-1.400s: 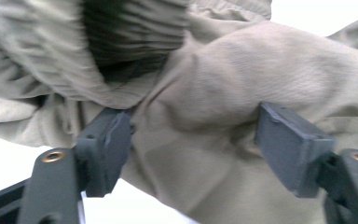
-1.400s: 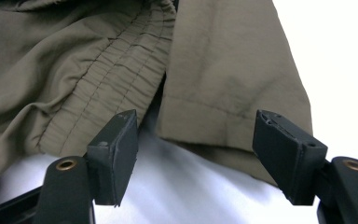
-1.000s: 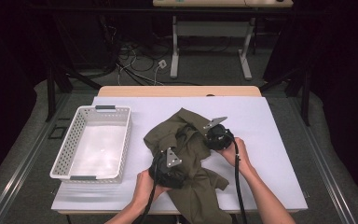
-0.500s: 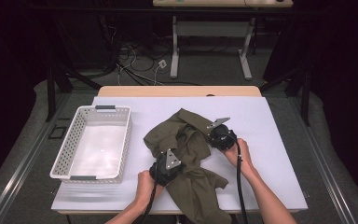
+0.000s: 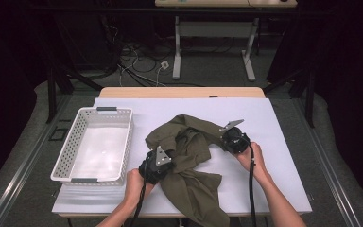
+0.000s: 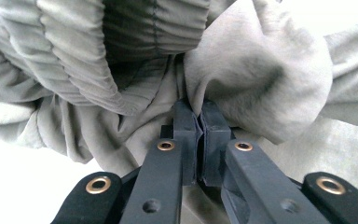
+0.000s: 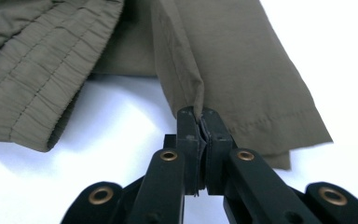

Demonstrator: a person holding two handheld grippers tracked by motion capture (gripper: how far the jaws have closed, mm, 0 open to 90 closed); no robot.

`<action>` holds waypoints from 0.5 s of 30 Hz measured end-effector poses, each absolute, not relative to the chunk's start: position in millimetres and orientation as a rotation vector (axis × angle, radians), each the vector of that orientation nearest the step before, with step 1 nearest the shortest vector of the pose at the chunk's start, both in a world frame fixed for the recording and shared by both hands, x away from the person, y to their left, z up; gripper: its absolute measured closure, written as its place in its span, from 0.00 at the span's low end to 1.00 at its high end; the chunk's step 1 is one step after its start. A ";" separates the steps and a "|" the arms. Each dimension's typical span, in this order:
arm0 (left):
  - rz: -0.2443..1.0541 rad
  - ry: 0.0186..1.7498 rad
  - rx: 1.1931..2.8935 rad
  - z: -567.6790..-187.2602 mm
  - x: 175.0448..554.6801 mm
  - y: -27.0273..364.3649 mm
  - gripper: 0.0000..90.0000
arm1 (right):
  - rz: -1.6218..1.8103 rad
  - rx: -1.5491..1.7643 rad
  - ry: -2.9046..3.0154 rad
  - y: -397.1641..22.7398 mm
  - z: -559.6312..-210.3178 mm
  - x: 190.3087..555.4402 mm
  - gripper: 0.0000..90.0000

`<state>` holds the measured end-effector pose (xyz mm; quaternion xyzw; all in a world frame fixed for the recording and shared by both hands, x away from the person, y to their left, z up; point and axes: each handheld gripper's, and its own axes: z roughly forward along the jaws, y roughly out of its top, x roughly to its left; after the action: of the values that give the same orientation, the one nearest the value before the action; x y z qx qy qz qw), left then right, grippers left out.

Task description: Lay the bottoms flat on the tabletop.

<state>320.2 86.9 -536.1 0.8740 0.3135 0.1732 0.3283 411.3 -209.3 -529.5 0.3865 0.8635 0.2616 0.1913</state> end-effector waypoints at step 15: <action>0.428 0.823 2.225 -514.7 309.1 73.1 0.43 | 0.725 0.948 2.447 -177.5 -536.4 427.5 0.50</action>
<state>309.1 73.1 -514.7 0.8620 0.3188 0.1657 0.3575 427.5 -177.5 -536.4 0.3406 0.8791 0.2605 0.2078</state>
